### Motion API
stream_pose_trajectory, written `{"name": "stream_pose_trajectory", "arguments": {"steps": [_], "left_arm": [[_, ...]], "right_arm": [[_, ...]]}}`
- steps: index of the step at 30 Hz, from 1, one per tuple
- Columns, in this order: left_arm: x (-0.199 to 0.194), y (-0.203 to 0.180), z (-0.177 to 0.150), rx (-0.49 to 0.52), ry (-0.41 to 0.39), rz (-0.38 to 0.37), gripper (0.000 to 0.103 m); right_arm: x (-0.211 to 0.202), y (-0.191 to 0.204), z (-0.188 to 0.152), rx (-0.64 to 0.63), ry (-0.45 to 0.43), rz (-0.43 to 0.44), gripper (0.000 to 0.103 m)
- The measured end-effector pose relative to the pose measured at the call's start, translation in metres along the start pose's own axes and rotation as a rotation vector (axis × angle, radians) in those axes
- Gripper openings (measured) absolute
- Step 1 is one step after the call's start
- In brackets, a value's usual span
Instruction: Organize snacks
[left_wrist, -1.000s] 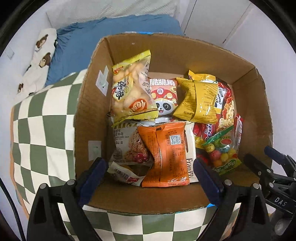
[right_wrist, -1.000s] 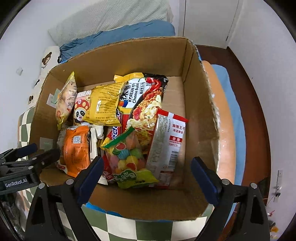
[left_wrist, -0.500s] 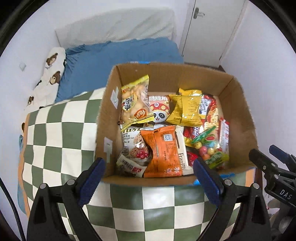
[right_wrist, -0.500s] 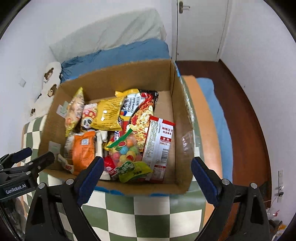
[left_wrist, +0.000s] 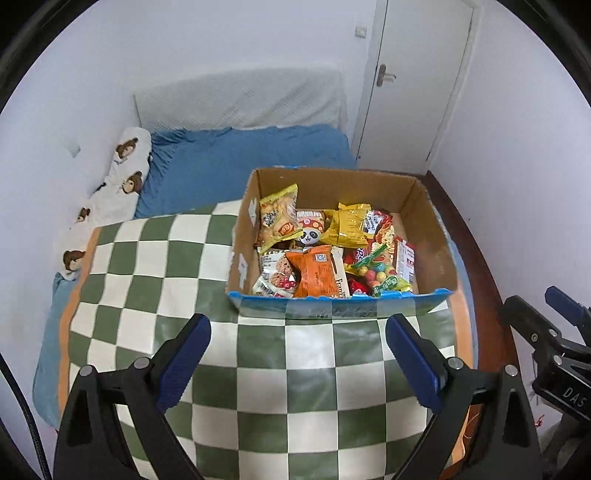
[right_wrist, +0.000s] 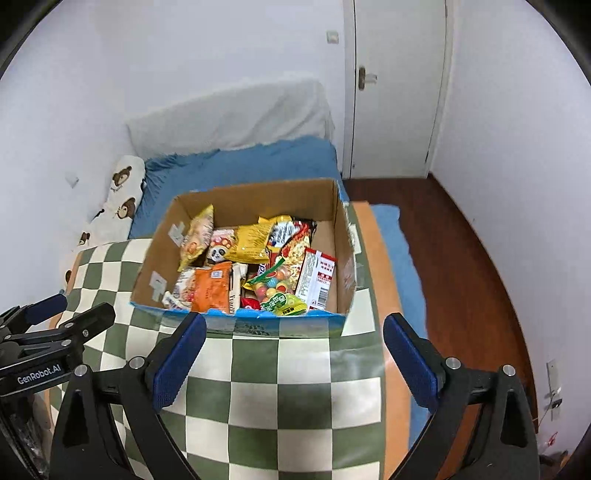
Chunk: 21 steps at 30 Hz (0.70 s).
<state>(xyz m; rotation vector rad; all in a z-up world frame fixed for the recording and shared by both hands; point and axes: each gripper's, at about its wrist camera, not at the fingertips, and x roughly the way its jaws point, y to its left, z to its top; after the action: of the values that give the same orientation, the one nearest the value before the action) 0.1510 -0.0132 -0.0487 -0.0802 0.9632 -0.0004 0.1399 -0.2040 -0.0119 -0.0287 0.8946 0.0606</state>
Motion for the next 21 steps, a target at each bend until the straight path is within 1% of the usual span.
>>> {"name": "stream_pose_trajectory", "arguments": {"steps": [5, 13, 17, 21], "left_arm": [[-0.043, -0.003, -0.015, 0.015, -0.060, 0.021, 0.097], [-0.092, -0.006, -0.034, 0.026, -0.133, 0.063, 0.097], [-0.107, -0.008, -0.040, 0.028, -0.156, 0.061, 0.097], [-0.113, -0.009, -0.042, 0.020, -0.170, 0.061, 0.097]], "right_arm": [[-0.050, 0.007, -0.013, -0.027, -0.059, 0.002, 0.099], [-0.115, 0.013, -0.028, -0.036, -0.128, 0.033, 0.099], [-0.135, 0.017, -0.031, -0.050, -0.153, 0.035, 0.100], [-0.145, 0.019, -0.033, -0.058, -0.167, 0.038, 0.101]]}}
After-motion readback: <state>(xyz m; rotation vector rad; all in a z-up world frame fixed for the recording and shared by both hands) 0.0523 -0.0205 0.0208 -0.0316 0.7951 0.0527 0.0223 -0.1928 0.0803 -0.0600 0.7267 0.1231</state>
